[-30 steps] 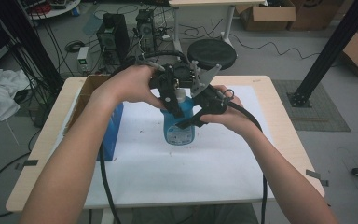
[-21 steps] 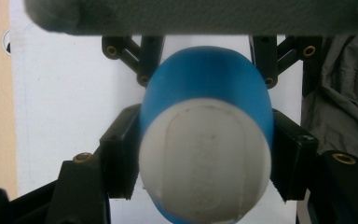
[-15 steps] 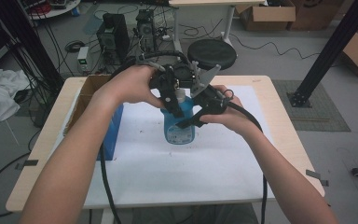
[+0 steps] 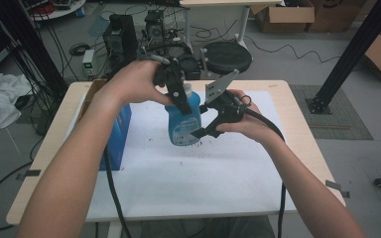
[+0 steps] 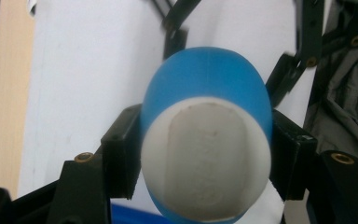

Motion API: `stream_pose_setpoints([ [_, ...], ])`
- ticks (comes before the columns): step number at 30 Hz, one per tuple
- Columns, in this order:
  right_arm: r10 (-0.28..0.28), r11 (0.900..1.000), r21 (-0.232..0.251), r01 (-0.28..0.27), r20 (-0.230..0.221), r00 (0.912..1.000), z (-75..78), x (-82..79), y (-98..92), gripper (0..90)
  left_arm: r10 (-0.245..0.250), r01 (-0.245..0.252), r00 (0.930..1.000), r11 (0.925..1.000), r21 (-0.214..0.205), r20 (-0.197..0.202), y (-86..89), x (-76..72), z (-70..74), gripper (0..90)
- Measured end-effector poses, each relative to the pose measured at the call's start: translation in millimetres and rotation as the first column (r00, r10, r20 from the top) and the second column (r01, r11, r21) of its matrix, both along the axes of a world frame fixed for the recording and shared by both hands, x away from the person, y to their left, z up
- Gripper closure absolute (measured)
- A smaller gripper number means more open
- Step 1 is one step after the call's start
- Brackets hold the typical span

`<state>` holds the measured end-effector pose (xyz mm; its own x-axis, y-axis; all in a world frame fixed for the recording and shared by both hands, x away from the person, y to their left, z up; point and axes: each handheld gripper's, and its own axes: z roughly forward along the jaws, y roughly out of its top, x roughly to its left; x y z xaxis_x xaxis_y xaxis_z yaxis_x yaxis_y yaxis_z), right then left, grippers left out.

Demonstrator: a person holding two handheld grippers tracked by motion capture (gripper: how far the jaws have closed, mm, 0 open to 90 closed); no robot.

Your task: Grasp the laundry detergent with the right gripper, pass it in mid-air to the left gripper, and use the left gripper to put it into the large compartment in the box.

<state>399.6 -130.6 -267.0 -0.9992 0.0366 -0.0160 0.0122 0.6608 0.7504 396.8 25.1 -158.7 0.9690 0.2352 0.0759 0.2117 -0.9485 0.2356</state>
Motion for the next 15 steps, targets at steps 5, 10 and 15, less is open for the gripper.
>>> stream_pose_setpoints([
  [5, -0.088, 0.9908, -0.102, 0.090, 0.025, 0.9958, -0.4, 7.1, -15.9, 23.2, 0.119, -0.119, 0.9929, 0.9924, 0.033, 0.006, 14.1, 5.1, 14.5, 38.6],
  [10, -0.141, 0.9724, -0.182, 0.146, 0.042, 0.9891, 0.0, 11.6, -28.1, 24.4, 0.240, -0.240, 0.9707, 0.9698, 0.043, 0.005, 29.0, 10.3, 24.0, 38.6],
  [15, -0.170, 0.9322, -0.316, 0.177, 0.049, 0.9842, -1.1, 15.0, -47.0, 25.3, 0.452, -0.454, 0.8906, 0.8909, 0.025, 0.049, 57.5, 18.1, 39.7, 38.7],
])
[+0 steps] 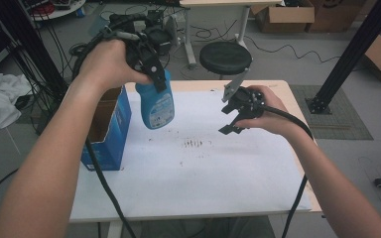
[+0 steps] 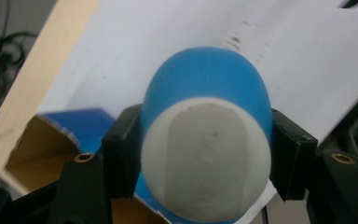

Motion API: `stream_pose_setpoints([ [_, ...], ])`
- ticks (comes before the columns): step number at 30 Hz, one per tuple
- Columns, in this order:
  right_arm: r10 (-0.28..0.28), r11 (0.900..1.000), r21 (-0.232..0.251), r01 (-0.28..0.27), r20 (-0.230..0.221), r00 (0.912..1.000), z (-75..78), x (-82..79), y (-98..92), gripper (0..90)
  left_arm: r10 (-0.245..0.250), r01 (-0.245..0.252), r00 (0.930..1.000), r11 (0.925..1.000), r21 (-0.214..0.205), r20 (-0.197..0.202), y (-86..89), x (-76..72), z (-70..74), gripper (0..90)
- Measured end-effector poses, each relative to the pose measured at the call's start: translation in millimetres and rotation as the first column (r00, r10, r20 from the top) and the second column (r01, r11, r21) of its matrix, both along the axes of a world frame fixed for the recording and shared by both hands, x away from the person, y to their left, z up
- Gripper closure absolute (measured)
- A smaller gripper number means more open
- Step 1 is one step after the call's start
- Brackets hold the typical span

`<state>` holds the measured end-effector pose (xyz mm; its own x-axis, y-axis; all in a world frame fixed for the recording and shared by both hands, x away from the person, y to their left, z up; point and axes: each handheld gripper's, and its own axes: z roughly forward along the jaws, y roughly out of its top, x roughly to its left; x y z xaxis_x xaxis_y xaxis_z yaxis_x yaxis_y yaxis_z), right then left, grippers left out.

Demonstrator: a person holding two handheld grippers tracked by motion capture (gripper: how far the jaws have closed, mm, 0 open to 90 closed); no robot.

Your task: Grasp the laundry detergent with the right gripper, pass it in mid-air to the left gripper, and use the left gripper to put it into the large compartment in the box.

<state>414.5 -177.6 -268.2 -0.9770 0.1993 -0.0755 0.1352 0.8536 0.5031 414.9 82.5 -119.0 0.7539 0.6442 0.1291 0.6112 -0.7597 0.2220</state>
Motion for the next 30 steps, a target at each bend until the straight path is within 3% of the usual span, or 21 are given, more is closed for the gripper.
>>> stream_pose_setpoints([
  [1, 0.000, 1.0000, 0.000, 0.000, 0.000, 1.0000, 0.0, 0.0, 0.0, 25.3, 0.000, 0.000, 1.0000, 1.0000, 0.000, 0.000, 0.0, 0.0, 0.0, 38.7],
  [3, -0.010, 0.9990, -0.043, 0.010, -0.004, 0.9999, -0.4, 0.9, -7.3, 25.3, 0.079, -0.079, 0.9967, 0.9969, -0.006, 0.017, 10.6, 2.2, 5.1, 38.7],
  [5, -0.028, 0.9968, -0.075, 0.028, -0.008, 0.9996, -0.8, 1.8, -14.2, 25.3, 0.167, -0.167, 0.9856, 0.9857, -0.025, 0.025, 22.8, 4.9, 10.3, 38.7],
  [6, -0.039, 0.9939, -0.104, 0.037, -0.012, 0.9992, -1.1, 2.9, -21.2, 25.3, 0.253, -0.252, 0.9673, 0.9665, -0.049, 0.018, 36.2, 7.7, 14.9, 38.7],
  [7, -0.045, 0.9922, -0.117, 0.043, -0.012, 0.9989, -0.9, 3.3, -23.9, 25.3, 0.253, -0.252, 0.9673, 0.9665, -0.049, 0.018, 36.2, 7.7, 14.9, 38.7],
  [8, -0.053, 0.9904, -0.128, 0.051, -0.012, 0.9985, -0.9, 4.0, -27.5, 25.3, 0.349, -0.348, 0.9372, 0.9354, -0.065, 0.004, 49.3, 9.6, 18.6, 38.7],
  [9, -0.053, 0.9904, -0.128, 0.051, -0.012, 0.9985, -0.9, 4.0, -27.5, 25.3, 0.349, -0.348, 0.9372, 0.9354, -0.065, 0.004, 49.3, 9.6, 18.6, 38.7],
  [10, -0.066, 0.9861, -0.154, 0.064, -0.012, 0.9977, -0.4, 4.9, -34.5, 25.3, 0.423, -0.422, 0.9059, 0.9044, -0.061, 0.004, 62.1, 11.0, 21.9, 38.7],
  [11, -0.066, 0.9861, -0.154, 0.064, -0.012, 0.9977, -0.4, 4.9, -34.5, 25.3, 0.423, -0.422, 0.9059, 0.9044, -0.061, 0.004, 62.1, 11.0, 21.9, 38.7],
  [12, -0.080, 0.9828, -0.168, 0.076, -0.013, 0.9967, 0.1, 5.6, -41.2, 25.3, 0.480, -0.479, 0.8774, 0.8767, -0.042, 0.004, 74.5, 11.9, 24.0, 38.7],
  [13, -0.080, 0.9828, -0.168, 0.076, -0.013, 0.9967, 0.1, 5.6, -41.2, 25.3, 0.480, -0.479, 0.8774, 0.8767, -0.042, 0.004, 74.5, 11.9, 24.0, 38.7],
  [16, -0.100, 0.9747, -0.202, 0.096, -0.010, 0.9950, -0.2, 6.9, -51.7, 25.3, 0.554, -0.554, 0.8324, 0.8322, -0.027, 0.006, 90.9, 12.3, 23.3, 38.7],
  [18, -0.101, 0.9724, -0.212, 0.098, -0.005, 0.9949, -0.9, 7.9, -55.7, 25.3, 0.613, -0.613, 0.7903, 0.7900, -0.025, -0.006, 107.2, 12.6, 21.0, 38.7],
  [19, -0.101, 0.9724, -0.212, 0.098, -0.005, 0.9949, -0.9, 7.9, -55.7, 25.3, 0.613, -0.613, 0.7903, 0.7900, -0.025, -0.006, 107.2, 12.6, 21.0, 38.7],
  [21, -0.108, 0.9704, -0.218, 0.105, -0.004, 0.9941, -0.9, 8.3, -59.2, 25.3, 0.648, -0.649, 0.7611, 0.7606, -0.030, -0.019, 117.6, 12.3, 18.6, 38.7],
  [23, -0.113, 0.9703, -0.216, 0.109, -0.005, 0.9936, -0.6, 8.8, -62.6, 25.3, 0.670, -0.671, 0.7416, 0.7409, -0.031, -0.029, 124.8, 12.2, 17.0, 38.7],
  [24, -0.112, 0.9707, -0.214, 0.109, -0.003, 0.9937, -0.6, 9.2, -63.7, 25.3, 0.691, -0.692, 0.7222, 0.7217, -0.028, -0.032, 131.2, 11.8, 15.0, 38.7],
  [25, -0.112, 0.9707, -0.214, 0.109, -0.003, 0.9937, -0.6, 9.2, -63.7, 25.3, 0.691, -0.692, 0.7222, 0.7217, -0.028, -0.032, 131.2, 11.8, 15.0, 38.7],
  [28, -0.114, 0.9709, -0.212, 0.111, -0.002, 0.9935, -0.6, 9.8, -66.5, 25.3, 0.720, -0.721, 0.6931, 0.6933, -0.004, -0.026, 139.5, 10.8, 10.4, 38.7],
  [29, -0.114, 0.9709, -0.212, 0.111, -0.002, 0.9935, -0.6, 9.8, -66.5, 25.3, 0.720, -0.721, 0.6931, 0.6933, -0.004, -0.026, 139.5, 10.8, 10.4, 38.7],
  [30, -0.118, 0.9708, -0.211, 0.114, -0.005, 0.9930, -1.0, 9.6, -67.4, 25.3, 0.730, -0.730, 0.6831, 0.6834, 0.008, -0.024, 142.2, 10.4, 7.3, 38.7],
])
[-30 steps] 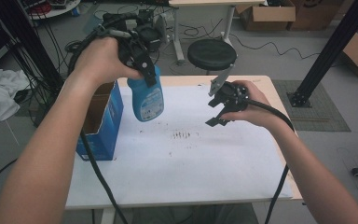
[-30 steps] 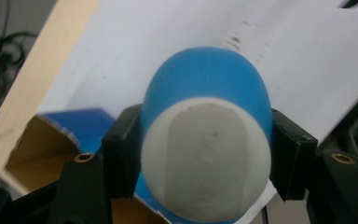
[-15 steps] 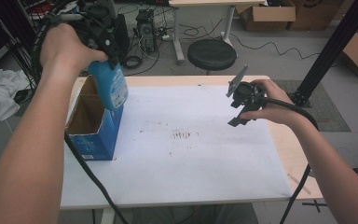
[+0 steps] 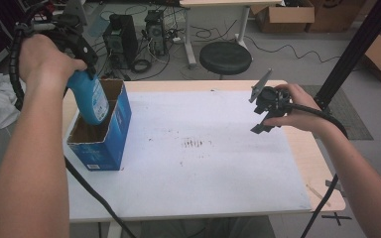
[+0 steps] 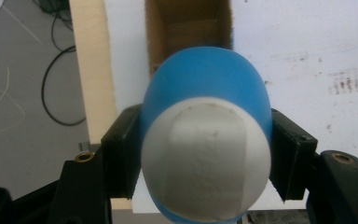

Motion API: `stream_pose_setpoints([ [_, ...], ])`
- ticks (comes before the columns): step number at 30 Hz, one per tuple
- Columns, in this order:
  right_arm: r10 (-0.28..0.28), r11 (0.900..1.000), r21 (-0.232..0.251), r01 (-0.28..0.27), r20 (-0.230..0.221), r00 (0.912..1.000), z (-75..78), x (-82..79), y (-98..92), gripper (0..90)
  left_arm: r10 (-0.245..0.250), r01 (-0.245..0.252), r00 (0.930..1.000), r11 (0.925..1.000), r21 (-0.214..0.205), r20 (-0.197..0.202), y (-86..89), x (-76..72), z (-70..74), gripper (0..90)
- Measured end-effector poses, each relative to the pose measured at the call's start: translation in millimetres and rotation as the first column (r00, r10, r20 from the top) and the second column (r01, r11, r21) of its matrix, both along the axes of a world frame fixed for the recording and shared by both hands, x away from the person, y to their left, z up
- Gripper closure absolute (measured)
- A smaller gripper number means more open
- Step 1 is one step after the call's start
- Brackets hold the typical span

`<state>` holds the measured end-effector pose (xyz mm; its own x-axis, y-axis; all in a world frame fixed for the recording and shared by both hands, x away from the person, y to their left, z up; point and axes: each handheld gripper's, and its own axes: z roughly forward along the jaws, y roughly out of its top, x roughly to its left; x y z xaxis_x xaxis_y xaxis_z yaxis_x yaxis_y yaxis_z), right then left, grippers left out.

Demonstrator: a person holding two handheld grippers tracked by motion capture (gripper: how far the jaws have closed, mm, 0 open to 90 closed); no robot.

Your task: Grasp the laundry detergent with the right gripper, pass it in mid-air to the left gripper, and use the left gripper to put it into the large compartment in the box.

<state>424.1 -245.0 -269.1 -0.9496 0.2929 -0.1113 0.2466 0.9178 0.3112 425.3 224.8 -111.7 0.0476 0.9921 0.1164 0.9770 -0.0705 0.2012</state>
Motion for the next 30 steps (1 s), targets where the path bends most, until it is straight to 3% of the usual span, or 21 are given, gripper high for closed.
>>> stream_pose_setpoints([
  [6, 0.002, 1.0000, -0.003, -0.002, -0.002, 1.0000, -1.6, 0.6, -2.6, 25.3, 0.020, -0.020, 0.9997, 0.9998, -0.010, -0.015, 6.2, -0.8, -12.1, 38.8],
  [15, -0.008, 1.0000, -0.004, 0.008, 0.002, 1.0000, -2.9, 0.9, -5.1, 25.3, 0.006, -0.006, 0.9994, 0.9998, -0.019, -0.035, 6.6, 1.1, -32.5, 38.7],
  [23, -0.008, 0.9999, -0.011, 0.008, 0.002, 1.0000, -3.4, -0.2, -7.4, 25.3, 0.001, -0.003, 0.9984, 0.9997, -0.025, -0.057, 10.1, 3.2, -62.2, 38.7],
  [30, -0.010, 0.9999, -0.011, 0.010, 0.001, 1.0000, -3.4, -0.6, -9.8, 25.3, -0.002, -0.001, 0.9946, 0.9994, -0.034, -0.103, 12.1, 6.4, -91.3, 38.7],
])
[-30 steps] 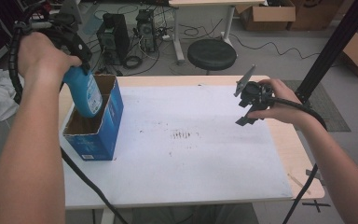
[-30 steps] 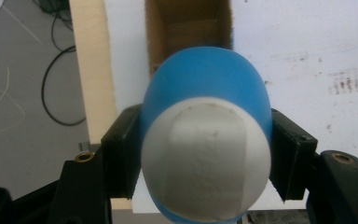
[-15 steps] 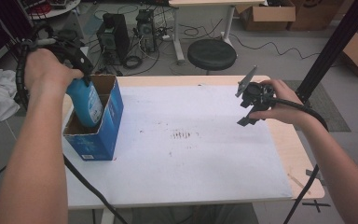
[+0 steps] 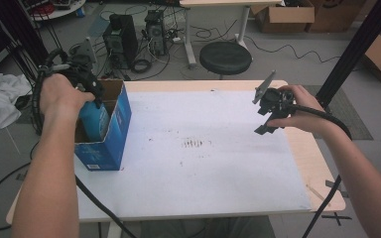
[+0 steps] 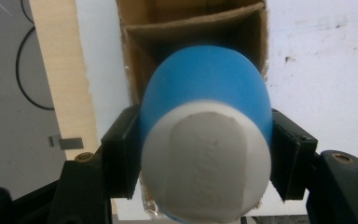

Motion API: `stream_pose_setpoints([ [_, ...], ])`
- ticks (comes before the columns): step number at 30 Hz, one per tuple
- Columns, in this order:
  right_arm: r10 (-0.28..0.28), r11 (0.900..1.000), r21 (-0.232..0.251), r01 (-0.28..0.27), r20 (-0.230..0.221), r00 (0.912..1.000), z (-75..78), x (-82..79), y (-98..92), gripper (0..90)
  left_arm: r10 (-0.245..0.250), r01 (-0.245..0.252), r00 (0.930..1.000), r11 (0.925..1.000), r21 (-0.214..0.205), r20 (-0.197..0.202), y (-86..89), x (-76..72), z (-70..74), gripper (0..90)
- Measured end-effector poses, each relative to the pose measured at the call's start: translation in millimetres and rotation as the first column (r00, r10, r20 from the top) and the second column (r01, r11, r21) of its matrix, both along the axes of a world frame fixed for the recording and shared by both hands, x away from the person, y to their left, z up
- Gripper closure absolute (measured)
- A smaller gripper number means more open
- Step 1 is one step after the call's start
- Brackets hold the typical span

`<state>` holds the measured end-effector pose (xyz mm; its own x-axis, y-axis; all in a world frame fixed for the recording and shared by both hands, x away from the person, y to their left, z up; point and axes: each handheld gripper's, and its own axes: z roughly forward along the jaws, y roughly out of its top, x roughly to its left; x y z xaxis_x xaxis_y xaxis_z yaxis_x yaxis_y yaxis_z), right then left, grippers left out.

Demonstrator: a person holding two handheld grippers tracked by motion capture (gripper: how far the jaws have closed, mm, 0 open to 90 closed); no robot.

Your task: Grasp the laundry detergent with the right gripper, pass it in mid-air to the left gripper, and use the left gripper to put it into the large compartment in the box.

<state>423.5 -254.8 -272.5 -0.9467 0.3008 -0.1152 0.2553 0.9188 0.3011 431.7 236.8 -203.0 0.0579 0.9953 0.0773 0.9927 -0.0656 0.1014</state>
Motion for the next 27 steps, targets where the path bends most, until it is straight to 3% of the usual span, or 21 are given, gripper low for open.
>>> stream_pose_setpoints([
  [19, -0.001, 1.0000, -0.005, 0.001, -0.007, 1.0000, -3.5, 0.3, -0.5, 25.3, -0.010, 0.010, 0.9970, 0.9999, -0.001, -0.077, 0.1, 1.1, -50.3, 38.7],
  [27, -0.002, 1.0000, -0.005, 0.002, -0.010, 0.9999, -5.2, 0.8, -0.5, 25.3, -0.013, 0.013, 0.9952, 0.9999, -0.001, -0.097, 0.2, 1.5, -63.5, 38.7],
])
